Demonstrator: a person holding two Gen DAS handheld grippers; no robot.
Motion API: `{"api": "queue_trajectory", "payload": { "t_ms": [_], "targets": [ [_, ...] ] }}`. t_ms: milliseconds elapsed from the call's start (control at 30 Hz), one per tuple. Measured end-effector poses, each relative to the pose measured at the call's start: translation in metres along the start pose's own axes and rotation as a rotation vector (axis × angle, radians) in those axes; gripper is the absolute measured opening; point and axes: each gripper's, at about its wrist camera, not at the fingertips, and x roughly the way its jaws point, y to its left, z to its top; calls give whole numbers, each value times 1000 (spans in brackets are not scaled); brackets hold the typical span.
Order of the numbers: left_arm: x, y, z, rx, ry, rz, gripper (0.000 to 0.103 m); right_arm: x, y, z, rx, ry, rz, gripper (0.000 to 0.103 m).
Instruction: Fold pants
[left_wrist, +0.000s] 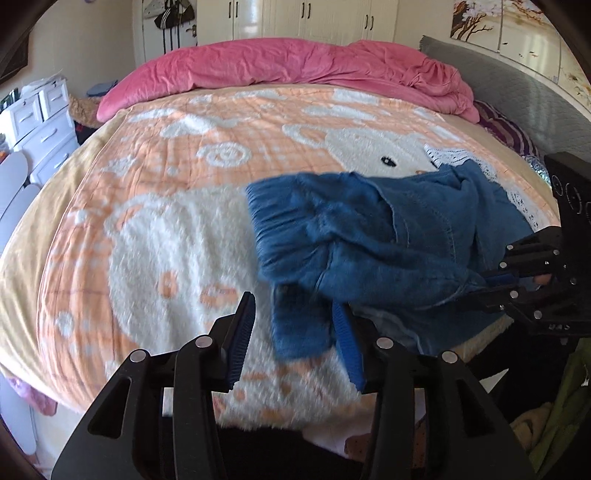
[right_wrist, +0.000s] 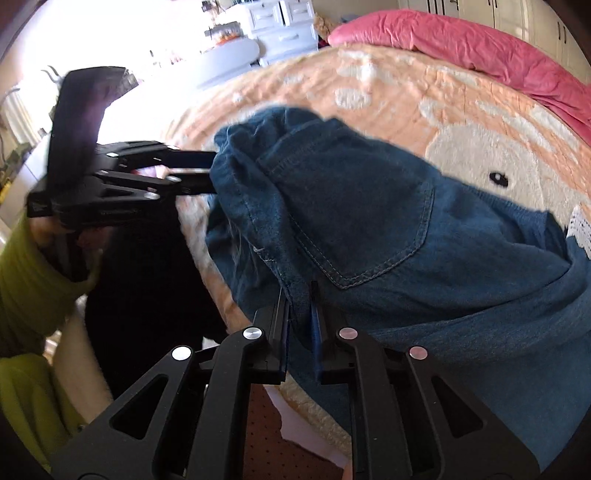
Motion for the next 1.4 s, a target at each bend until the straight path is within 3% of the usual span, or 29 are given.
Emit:
{"api": "queue_trajectory", "payload": {
  "t_ms": [100, 200, 400, 533, 633, 700, 800, 900, 1000, 1200, 1400],
  "targets": [
    [-18, 10, -15, -45, 4, 20, 43, 6, 2, -5, 0, 15, -6, 9],
    [-43, 16, -16, -82, -41, 24, 42, 7, 7, -10, -10, 15, -3, 13],
    [-51, -20, 31, -18, -142, -49, 42, 2, 10, -17, 1, 20, 11, 13],
    [-23, -52, 50, 37, -116, -122, 42, -4, 8, -24, 25, 24, 17, 14],
    [11, -64, 41, 64, -10, -53, 42, -11, 3, -26, 67, 30, 35, 19],
    [22, -62, 29, 72, 28, -9, 42, -30, 3, -26, 76, -19, 59, 23],
    [22, -61, 15, 96, 28, -4, 42, -59, -6, -22, 96, -102, 5, 36],
    [20, -61, 11, 113, 23, 9, 42, -69, -24, -14, 155, -148, -41, 37],
    [21, -64, 9, 124, 20, 21, 42, -57, -40, -11, 212, -128, -72, 39],
    [20, -61, 10, 112, 15, 11, 42, -14, -58, -27, 305, 13, -113, 40],
    [0, -63, 15, 85, -35, 4, 42, -41, -62, -31, 336, -49, -53, 45]
  ]
}}
